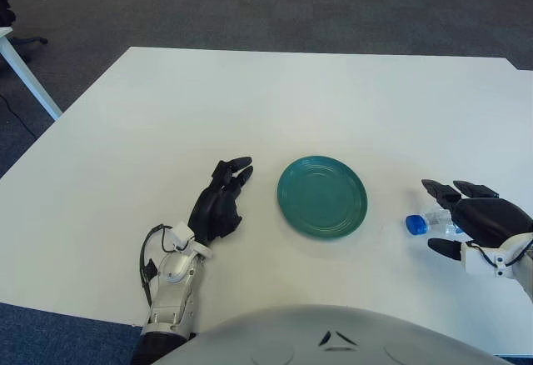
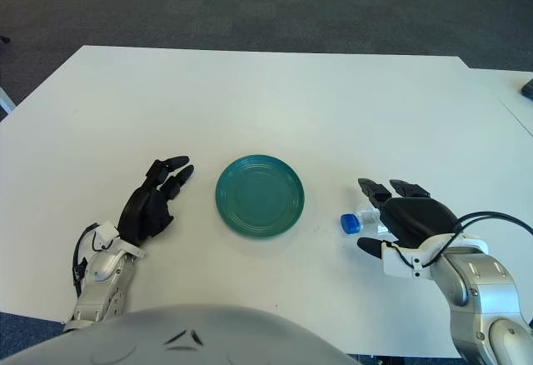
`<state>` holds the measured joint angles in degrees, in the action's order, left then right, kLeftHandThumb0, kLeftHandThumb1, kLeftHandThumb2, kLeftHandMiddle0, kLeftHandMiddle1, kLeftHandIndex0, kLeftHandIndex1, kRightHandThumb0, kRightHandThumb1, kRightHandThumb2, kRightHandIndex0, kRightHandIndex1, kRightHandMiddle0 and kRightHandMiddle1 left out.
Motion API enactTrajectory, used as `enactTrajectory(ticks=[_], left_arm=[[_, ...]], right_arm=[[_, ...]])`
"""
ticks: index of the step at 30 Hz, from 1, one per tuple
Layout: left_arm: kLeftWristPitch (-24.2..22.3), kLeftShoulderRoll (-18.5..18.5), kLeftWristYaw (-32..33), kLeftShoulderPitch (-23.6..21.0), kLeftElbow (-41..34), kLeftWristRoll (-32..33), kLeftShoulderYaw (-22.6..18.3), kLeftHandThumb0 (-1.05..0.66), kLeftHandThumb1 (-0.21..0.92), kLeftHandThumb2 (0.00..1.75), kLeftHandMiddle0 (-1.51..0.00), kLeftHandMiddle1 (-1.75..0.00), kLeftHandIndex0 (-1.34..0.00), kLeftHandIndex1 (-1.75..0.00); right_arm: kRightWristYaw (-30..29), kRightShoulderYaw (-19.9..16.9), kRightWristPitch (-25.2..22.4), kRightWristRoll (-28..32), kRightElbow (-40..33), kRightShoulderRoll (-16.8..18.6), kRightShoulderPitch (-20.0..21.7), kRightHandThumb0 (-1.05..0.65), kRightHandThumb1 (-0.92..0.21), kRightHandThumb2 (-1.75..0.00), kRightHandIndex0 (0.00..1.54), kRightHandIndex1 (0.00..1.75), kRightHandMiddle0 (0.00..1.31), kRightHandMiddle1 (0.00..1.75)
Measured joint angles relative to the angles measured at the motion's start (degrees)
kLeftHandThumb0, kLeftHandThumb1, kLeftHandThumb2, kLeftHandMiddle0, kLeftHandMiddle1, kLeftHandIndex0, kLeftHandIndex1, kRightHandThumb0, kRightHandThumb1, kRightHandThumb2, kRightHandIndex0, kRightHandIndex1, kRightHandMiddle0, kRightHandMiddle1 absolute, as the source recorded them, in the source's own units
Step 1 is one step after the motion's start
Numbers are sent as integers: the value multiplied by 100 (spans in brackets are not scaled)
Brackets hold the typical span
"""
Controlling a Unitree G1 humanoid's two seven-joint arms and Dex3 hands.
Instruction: Put the bottle into the plate.
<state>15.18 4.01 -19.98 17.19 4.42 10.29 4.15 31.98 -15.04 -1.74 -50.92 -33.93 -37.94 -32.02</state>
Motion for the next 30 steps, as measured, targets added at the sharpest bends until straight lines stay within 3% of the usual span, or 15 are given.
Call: enactTrajectory(ticks=[15,30], left_arm=[[16,152,-129,-49,67,118,-209,-64,92,102,-38,-18,0,-99],[-223,390,-348,-133,82,270,-358,-56,92,100,-37,-16,0,-95]], right_arm=[[-1185,108,-9,-33,628,274,251,-105,-92,-71,0,0,0,0],[-1632,303,-104,-30,811,394,392,-105,-92,-71,0,0,0,0]])
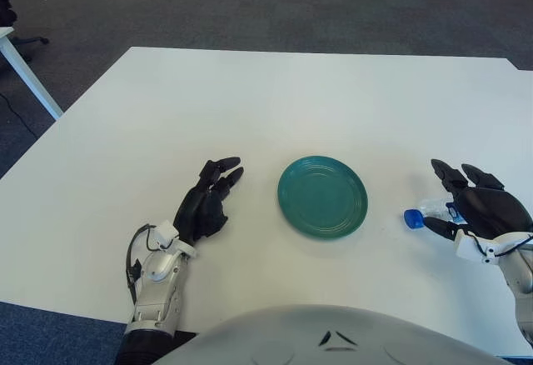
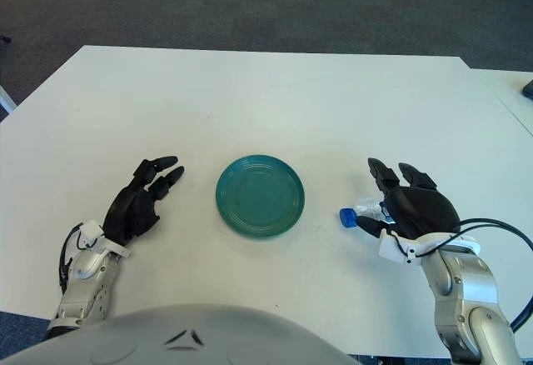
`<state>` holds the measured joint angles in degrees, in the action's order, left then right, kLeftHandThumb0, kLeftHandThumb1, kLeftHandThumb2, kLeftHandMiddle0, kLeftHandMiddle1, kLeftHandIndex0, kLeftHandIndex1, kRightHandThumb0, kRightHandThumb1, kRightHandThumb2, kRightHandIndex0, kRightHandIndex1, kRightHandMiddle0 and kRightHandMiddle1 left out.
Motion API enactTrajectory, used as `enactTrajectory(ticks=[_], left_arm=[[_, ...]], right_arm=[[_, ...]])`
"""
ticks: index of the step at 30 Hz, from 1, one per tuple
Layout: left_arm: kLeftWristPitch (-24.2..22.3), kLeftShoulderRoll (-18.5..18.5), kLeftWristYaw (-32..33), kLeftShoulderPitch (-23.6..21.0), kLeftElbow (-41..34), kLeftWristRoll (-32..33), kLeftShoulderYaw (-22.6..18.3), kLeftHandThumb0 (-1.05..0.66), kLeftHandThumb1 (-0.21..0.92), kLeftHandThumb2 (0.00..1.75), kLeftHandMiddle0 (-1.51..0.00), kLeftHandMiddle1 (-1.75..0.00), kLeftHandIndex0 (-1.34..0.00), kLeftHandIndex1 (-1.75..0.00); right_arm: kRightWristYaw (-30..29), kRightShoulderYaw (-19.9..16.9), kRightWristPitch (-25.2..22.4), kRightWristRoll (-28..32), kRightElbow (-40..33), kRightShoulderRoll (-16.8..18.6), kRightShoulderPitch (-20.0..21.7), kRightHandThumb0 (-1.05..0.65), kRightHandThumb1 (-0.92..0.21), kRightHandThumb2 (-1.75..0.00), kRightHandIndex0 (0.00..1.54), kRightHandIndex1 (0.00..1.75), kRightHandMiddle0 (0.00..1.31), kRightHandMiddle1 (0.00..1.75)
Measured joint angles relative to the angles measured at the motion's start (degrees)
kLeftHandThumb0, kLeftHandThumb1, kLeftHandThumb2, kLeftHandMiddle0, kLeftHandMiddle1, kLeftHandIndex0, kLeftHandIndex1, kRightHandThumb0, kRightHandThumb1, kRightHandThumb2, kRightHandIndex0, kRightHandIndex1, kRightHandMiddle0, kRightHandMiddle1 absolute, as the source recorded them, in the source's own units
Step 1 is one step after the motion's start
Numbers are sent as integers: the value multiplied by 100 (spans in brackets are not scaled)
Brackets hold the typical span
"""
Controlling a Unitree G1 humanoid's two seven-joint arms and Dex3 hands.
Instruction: Put the bottle into the plate.
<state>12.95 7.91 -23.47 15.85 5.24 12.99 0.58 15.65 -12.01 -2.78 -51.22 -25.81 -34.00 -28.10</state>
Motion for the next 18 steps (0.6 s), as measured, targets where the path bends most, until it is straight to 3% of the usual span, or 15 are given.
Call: enactTrajectory(ticks=[10,18], left_arm=[[-419,-15,9,23,-309,136,-66,-52,92,98,-39,-17,0,-98],[-667,-195,157,149,-718,290,-98,-52,92,96,-41,-18,0,-100]], right_arm=[[-246,43,10,64,230,17,-90,-105,-92,-70,0,0,0,0],[-797,255,168,12,819,-38,-154,-105,-92,-69,0,0,0,0]])
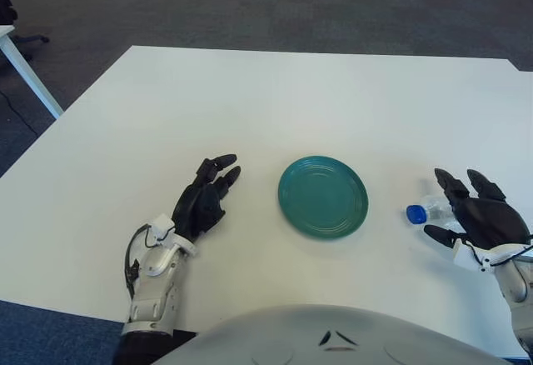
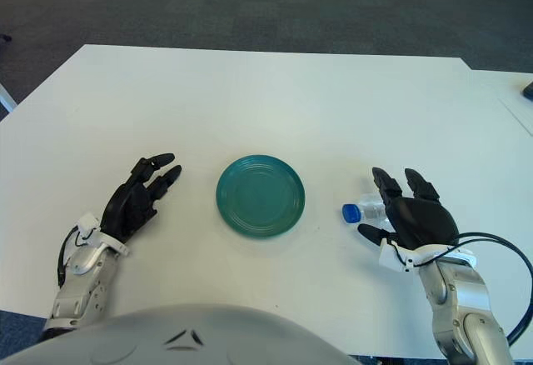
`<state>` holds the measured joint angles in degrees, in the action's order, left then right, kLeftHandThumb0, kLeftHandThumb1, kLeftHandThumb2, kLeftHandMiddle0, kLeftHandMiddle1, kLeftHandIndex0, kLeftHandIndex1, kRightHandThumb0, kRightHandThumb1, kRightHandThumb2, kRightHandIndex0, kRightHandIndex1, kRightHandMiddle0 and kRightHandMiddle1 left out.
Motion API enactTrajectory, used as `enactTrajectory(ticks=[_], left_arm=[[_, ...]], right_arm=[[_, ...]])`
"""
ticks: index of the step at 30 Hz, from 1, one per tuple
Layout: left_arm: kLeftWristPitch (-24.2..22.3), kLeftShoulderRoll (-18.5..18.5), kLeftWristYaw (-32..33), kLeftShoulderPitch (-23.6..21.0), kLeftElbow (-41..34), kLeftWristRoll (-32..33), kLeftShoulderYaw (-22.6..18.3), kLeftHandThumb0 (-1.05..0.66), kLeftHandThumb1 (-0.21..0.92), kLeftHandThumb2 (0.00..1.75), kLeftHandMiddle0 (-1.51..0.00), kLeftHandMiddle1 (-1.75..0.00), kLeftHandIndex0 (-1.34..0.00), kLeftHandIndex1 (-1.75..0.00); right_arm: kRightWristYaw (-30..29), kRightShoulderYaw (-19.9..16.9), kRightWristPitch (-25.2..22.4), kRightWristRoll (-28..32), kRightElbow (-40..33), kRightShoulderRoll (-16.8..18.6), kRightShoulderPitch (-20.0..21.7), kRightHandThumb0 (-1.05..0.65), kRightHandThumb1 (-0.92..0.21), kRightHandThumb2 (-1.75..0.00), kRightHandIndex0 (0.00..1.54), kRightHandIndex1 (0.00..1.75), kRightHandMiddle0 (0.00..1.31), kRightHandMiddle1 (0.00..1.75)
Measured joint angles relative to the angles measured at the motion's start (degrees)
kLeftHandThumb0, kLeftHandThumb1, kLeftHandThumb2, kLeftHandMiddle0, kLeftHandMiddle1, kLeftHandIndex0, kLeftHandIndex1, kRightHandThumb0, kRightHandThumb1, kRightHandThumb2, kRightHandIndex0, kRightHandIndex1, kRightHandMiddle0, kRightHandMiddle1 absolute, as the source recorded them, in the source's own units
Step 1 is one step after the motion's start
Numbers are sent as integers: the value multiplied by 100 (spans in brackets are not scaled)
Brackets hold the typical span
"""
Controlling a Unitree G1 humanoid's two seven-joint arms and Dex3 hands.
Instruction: Put the bottle into the plate.
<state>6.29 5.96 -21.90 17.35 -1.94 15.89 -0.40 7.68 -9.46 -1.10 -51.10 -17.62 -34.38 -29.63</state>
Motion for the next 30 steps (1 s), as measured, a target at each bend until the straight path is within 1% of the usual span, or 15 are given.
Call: enactTrajectory(ticks=[12,14,20,24,30], left_arm=[[-394,-148,315,292,-597,-55,79,-53,92,94,-41,-18,0,-98],[-427,-177,387,316,-691,-56,77,-53,92,94,-42,-19,0,-99],[-573,-320,609,384,-965,-48,66,-57,92,95,-43,-20,0,-102],[-616,-362,643,397,-1029,-47,69,-62,92,98,-43,-22,0,-105],[-637,-337,627,448,-1142,-47,98,-67,92,100,-44,-24,0,-108]], right_arm=[[-81,12,113,67,211,-330,-82,-105,-92,-68,0,0,0,0],[-81,-3,139,80,174,-355,-163,-105,-92,-68,0,0,0,0],[-80,-139,246,218,-21,-471,-586,-105,-92,-69,1,0,0,0],[-79,-220,301,293,-86,-518,-760,-105,-92,-69,2,1,0,0],[-77,-325,341,338,-94,-588,-903,-105,-92,-69,3,1,0,0]])
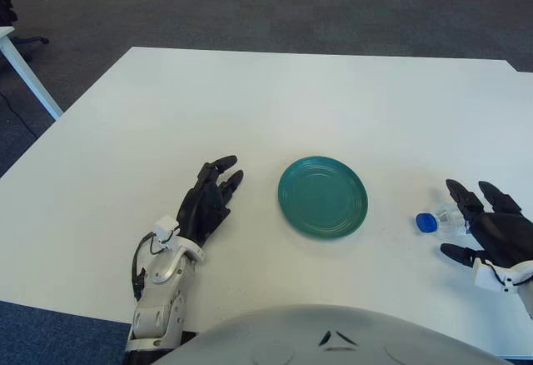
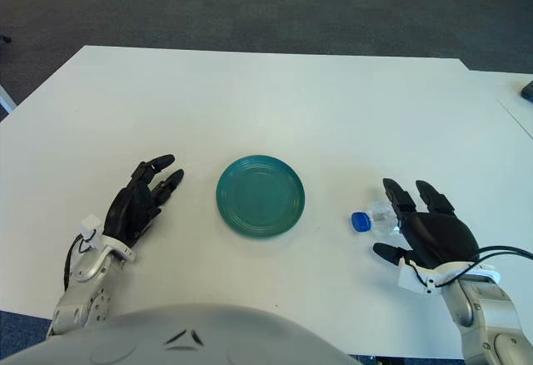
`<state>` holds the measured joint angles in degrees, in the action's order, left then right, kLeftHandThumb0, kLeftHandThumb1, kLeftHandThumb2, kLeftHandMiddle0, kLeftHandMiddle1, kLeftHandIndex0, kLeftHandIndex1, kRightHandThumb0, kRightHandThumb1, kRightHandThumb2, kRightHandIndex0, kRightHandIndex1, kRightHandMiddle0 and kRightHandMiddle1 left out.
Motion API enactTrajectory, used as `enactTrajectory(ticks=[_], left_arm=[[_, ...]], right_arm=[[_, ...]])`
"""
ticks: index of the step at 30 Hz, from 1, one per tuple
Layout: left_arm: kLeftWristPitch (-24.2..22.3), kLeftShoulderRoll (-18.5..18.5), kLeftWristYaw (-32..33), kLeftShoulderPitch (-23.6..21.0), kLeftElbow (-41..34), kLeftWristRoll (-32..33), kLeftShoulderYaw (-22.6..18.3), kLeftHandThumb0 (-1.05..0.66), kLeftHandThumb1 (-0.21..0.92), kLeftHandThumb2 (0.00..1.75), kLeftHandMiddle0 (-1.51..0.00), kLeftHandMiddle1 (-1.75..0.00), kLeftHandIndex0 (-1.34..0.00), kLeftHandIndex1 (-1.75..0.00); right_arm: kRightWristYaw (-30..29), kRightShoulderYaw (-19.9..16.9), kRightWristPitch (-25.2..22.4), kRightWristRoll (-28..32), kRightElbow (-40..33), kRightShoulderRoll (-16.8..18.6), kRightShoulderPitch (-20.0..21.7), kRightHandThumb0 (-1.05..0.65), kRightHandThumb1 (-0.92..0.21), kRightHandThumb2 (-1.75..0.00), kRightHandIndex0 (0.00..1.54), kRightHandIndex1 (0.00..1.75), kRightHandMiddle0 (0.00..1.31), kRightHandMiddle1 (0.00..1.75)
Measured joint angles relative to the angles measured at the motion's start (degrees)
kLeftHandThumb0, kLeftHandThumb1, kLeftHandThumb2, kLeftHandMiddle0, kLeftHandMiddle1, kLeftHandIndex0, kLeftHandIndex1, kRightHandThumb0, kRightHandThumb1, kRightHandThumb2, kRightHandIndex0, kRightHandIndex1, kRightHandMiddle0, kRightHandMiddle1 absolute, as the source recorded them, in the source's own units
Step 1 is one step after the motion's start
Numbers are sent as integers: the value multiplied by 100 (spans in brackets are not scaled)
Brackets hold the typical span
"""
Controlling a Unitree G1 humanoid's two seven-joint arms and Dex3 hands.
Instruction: Put the bottle into the plate.
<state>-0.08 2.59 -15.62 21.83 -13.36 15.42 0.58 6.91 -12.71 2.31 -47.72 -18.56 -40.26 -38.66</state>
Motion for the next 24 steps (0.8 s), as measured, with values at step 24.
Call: enactTrajectory(ticks=[24], left_arm=[[-200,23,135,235,-417,-106,143,-67,92,98,-40,-39,0,-111]], right_arm=[[547,-326,158,372,-109,-381,-250,-105,-92,-73,13,5,4,5]])
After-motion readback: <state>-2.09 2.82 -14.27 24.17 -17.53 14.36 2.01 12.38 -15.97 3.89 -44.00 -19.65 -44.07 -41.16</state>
